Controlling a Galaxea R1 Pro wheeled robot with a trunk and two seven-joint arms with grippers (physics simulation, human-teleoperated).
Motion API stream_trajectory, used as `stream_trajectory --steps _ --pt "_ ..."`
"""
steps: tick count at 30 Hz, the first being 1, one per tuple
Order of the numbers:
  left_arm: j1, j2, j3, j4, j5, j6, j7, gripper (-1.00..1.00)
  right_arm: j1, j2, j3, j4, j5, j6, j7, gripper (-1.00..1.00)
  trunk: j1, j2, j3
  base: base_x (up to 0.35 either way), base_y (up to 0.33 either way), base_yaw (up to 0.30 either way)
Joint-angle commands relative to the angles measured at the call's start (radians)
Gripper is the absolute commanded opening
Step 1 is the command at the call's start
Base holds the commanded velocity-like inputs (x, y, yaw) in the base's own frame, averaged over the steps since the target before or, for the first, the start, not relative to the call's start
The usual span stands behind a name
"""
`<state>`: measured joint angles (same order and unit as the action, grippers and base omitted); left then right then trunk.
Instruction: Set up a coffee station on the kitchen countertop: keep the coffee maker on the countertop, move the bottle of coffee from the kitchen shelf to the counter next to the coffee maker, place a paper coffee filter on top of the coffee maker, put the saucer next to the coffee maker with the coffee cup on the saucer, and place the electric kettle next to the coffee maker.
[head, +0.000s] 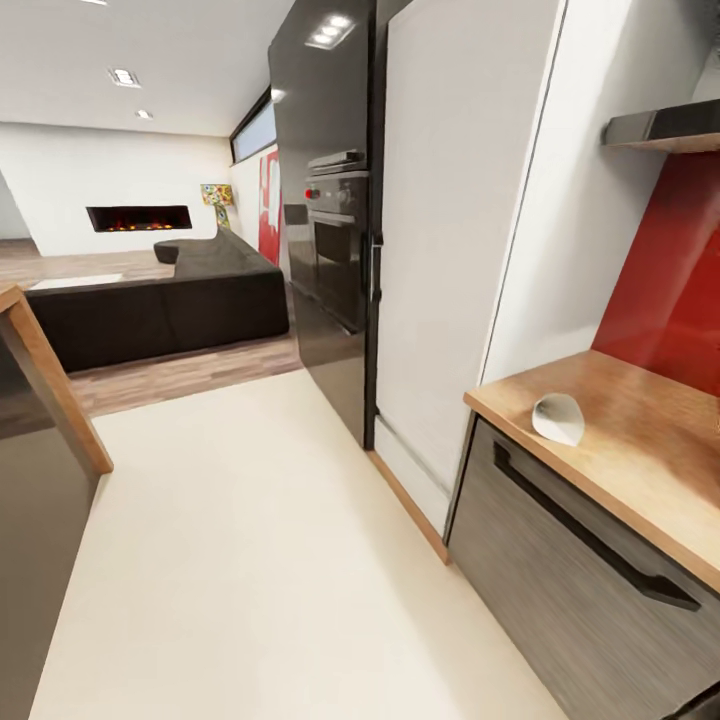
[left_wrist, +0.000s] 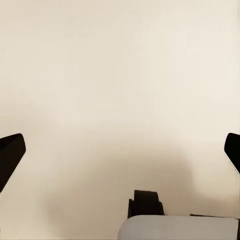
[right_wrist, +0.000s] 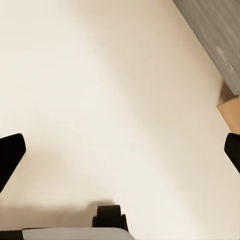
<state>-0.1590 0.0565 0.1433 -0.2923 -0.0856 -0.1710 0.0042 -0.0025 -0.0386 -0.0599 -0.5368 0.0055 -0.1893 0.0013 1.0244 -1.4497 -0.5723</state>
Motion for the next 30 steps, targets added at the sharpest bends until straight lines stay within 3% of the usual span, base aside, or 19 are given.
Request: stream_trajectory --steps 1,15,30 --pt "-0.001 0.0 0.006 0.001 -0.009 -0.004 0.0 1.0 0.0 0.0 -0.001 0.0 0.001 -0.002 0.0 1.0 0.001 0.0 0.0 0.33 0.148 -0.242" --pt "-0.001 -0.001 0.006 0.001 -0.008 -0.004 0.0 1.0 0.0 0.0 -0.002 -0.001 -0.001 -0.002 0.002 1.0 0.001 0.0 -0.001 0.257 0.21 -0.256" --pt "-0.001 -0.003 0.005 0.0 -0.008 -0.004 0.0 1.0 0.0 0.0 -0.003 0.0 -0.001 -0.002 0.003 1.0 0.001 0.0 -0.015 0.018 0.04 -0.225"
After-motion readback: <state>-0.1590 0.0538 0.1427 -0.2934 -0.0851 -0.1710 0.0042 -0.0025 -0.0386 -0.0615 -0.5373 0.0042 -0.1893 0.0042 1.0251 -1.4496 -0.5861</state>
